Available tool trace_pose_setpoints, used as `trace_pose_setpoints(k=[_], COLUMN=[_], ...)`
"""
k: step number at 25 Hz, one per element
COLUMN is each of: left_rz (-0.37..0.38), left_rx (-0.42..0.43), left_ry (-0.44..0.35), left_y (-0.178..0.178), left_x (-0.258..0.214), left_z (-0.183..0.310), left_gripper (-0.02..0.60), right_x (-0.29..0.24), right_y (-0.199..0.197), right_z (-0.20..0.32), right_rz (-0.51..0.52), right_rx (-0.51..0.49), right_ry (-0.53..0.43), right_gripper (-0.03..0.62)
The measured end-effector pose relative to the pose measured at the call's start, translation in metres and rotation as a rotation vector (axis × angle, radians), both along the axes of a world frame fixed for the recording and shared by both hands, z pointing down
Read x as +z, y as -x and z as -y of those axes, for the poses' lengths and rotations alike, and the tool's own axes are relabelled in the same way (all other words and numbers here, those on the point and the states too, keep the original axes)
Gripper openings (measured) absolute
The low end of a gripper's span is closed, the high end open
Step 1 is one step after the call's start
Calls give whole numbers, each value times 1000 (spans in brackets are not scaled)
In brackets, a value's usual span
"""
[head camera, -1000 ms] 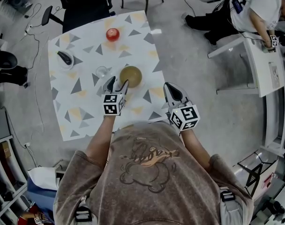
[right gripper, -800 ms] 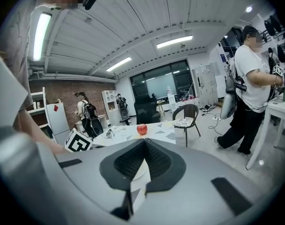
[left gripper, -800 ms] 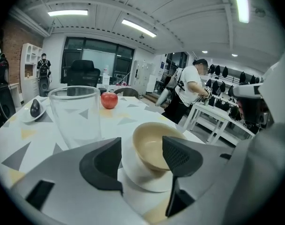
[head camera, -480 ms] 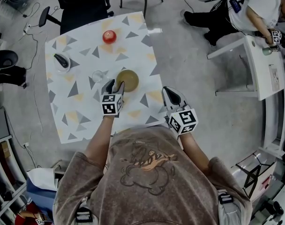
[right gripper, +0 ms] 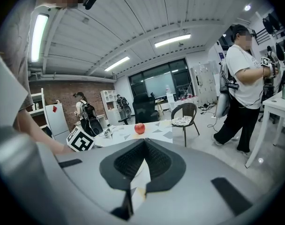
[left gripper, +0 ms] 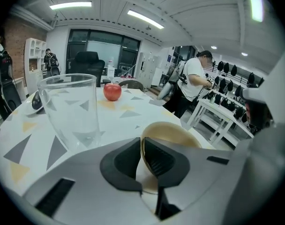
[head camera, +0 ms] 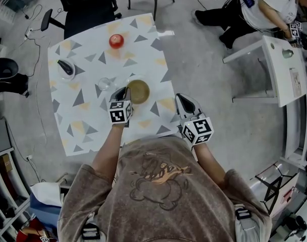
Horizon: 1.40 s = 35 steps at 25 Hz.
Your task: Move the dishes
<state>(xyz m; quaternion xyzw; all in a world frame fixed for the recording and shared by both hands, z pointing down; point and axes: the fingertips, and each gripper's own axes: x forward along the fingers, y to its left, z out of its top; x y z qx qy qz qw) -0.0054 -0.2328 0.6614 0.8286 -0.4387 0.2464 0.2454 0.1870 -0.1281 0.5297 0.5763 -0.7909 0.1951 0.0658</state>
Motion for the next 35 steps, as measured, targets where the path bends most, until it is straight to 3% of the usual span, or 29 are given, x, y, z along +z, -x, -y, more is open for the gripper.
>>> trace_pose_setpoints(k=[6,21,35], left_rz=[-55,-163,-142], left_rx=[-6,-43,-137], left_ry=[10,-64,-109], left_y=[-1,23,91], left_x=[-11,-72,-96], left_z=[-1,-19,-46], left_gripper=[31,31,31], right_x=[-1,-12,-15], right_y=[2,35,100], right_z=[-3,-3,7], right_rz=[-2,-11,1], right_rx=[3,-52,-199], right_ry=[-4,-41,-62], right_gripper=[6,6,6])
